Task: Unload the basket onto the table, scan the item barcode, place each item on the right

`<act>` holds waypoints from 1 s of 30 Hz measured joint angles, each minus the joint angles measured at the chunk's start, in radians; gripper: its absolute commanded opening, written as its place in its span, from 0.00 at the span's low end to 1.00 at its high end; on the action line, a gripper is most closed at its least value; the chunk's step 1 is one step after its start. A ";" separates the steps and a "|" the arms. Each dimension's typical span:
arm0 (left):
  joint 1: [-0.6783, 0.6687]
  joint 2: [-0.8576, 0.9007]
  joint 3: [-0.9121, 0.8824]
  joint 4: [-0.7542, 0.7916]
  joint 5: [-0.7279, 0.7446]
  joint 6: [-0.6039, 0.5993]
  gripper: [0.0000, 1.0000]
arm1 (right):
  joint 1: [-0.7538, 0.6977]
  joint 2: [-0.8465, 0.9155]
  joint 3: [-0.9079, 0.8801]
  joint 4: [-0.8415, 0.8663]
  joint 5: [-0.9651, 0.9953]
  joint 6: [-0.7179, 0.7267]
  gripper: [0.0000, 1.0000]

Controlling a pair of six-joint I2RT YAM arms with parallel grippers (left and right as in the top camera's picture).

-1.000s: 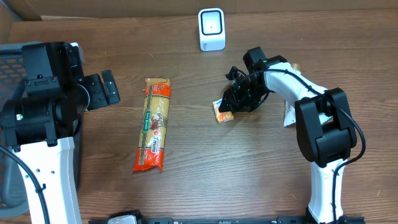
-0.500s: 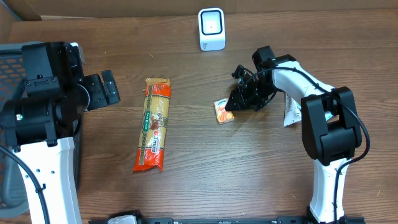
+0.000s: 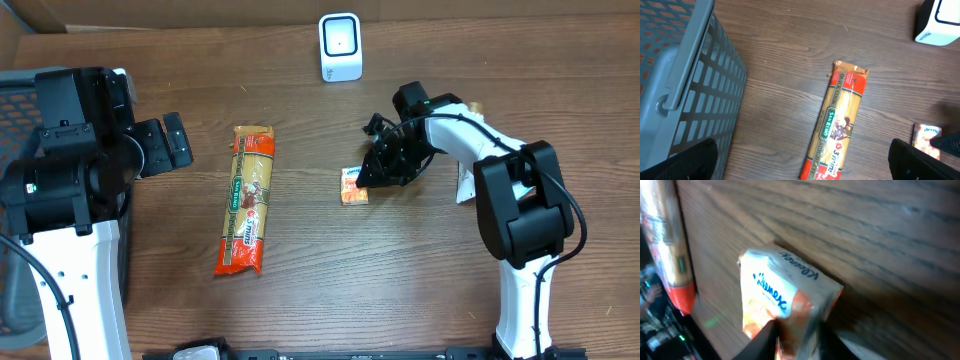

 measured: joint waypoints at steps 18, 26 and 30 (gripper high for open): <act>0.000 0.000 0.000 0.000 0.000 0.000 1.00 | -0.048 -0.065 0.000 -0.254 -0.339 -0.179 0.04; 0.000 0.000 0.000 0.000 0.000 0.000 1.00 | -0.130 -0.351 0.023 -0.400 -0.543 -0.412 0.04; 0.000 0.000 0.000 0.000 0.000 0.000 1.00 | -0.138 -0.440 0.026 -0.406 -0.609 -0.443 0.04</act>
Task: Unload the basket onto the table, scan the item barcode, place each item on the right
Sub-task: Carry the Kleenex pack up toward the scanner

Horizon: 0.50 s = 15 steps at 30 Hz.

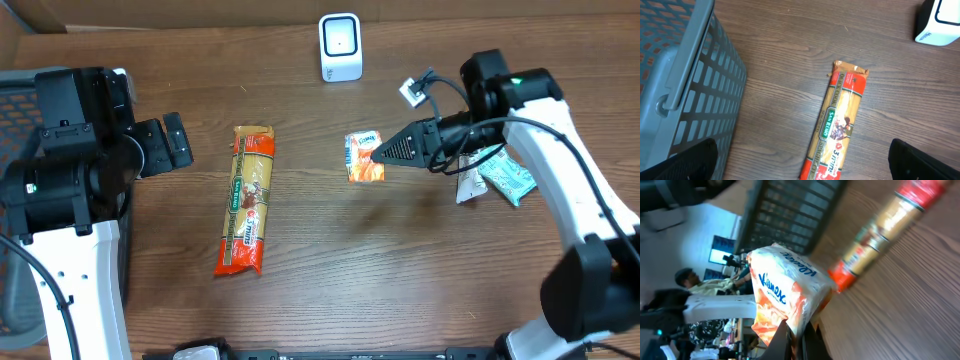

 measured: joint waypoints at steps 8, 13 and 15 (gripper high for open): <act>0.000 0.000 0.000 0.000 0.000 0.000 1.00 | 0.000 -0.092 0.000 -0.001 -0.093 -0.009 0.04; 0.000 0.000 0.000 0.000 0.000 0.000 1.00 | 0.000 -0.108 0.015 0.012 -0.098 0.027 0.04; 0.000 0.000 0.000 0.000 0.000 0.000 1.00 | 0.001 -0.108 0.029 0.046 -0.053 0.082 0.03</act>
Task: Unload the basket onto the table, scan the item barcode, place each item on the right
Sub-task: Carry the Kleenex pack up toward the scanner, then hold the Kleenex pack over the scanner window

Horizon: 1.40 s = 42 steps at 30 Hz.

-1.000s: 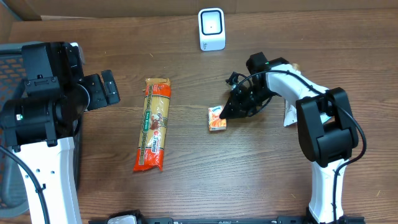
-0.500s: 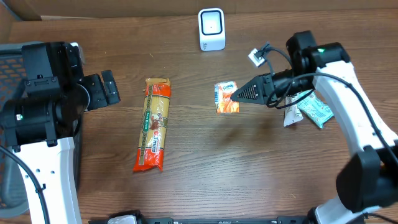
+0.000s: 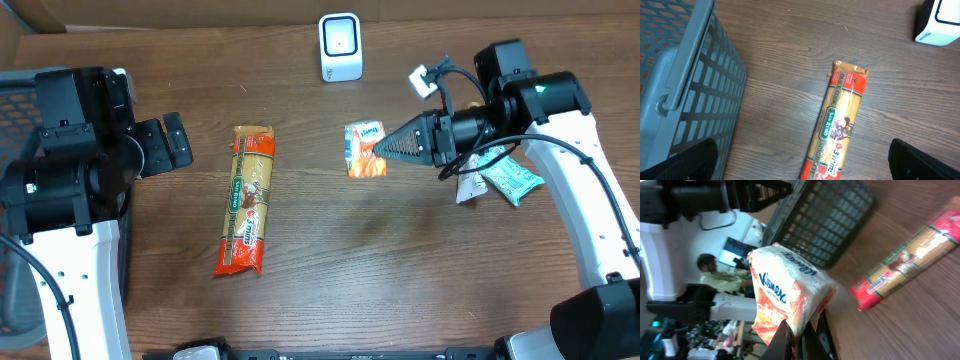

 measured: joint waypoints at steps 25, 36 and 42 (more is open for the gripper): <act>0.000 0.000 0.000 0.000 0.000 0.000 1.00 | 0.310 0.363 0.407 0.566 1.720 0.433 0.04; 0.000 0.000 0.000 0.000 0.000 0.000 1.00 | 0.310 0.621 0.406 0.983 1.859 -0.019 0.04; 0.000 0.000 0.000 0.000 0.000 0.000 1.00 | 0.311 0.708 0.406 1.048 1.872 -0.240 0.04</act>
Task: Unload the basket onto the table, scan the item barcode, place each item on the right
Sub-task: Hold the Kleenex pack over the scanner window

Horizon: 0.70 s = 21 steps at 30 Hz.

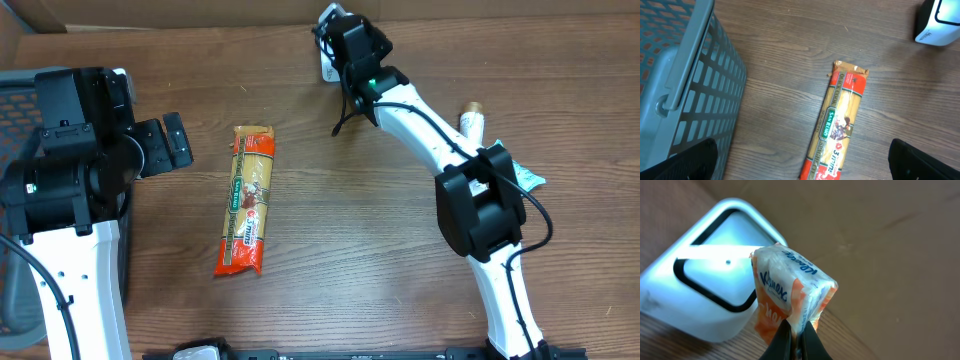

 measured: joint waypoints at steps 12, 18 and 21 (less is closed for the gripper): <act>0.000 0.000 0.000 0.000 0.000 0.000 1.00 | 0.005 0.029 0.000 0.016 0.000 -0.153 0.04; 0.000 0.000 0.000 0.000 0.000 0.000 1.00 | 0.005 0.029 0.000 0.021 0.000 -0.213 0.04; 0.000 0.000 0.000 0.000 0.000 0.000 1.00 | 0.005 0.030 0.000 0.022 -0.003 -0.282 0.04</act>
